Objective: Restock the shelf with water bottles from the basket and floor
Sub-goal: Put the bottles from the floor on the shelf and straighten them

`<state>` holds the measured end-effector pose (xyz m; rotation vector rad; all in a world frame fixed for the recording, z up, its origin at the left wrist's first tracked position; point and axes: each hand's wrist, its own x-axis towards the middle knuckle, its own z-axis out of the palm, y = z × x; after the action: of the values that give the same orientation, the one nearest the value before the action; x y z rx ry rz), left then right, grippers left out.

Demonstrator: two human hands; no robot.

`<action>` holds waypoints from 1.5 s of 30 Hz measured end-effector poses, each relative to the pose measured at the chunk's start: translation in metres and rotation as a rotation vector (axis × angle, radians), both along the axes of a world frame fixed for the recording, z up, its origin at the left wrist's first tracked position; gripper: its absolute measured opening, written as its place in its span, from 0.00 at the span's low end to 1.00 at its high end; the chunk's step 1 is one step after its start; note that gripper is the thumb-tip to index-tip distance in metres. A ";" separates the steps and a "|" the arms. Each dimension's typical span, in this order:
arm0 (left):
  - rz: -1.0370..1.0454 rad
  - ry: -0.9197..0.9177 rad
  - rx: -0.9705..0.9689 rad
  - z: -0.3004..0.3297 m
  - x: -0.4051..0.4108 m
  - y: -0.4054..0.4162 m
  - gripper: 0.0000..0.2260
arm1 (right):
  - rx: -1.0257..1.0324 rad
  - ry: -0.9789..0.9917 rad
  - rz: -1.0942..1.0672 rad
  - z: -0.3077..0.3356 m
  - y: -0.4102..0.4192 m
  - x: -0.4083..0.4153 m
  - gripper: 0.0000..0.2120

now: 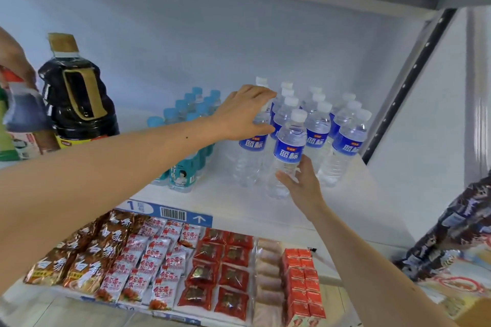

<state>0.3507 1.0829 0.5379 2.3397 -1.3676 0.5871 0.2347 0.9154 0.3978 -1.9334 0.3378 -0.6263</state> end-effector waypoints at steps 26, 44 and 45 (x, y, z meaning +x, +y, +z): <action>0.033 -0.063 0.007 -0.015 0.003 -0.004 0.30 | -0.177 0.254 -0.097 -0.020 -0.007 0.019 0.35; 0.149 0.007 -0.317 -0.084 -0.028 0.026 0.31 | -0.031 -0.163 -0.159 -0.031 0.067 -0.040 0.22; 0.160 0.022 -0.310 -0.092 -0.031 0.032 0.30 | -0.044 -0.186 -0.127 -0.035 0.074 -0.041 0.20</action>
<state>0.3193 1.1148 0.4463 2.2052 -1.0035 0.7585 0.1934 0.9894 0.3626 -1.8882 0.3329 -0.8967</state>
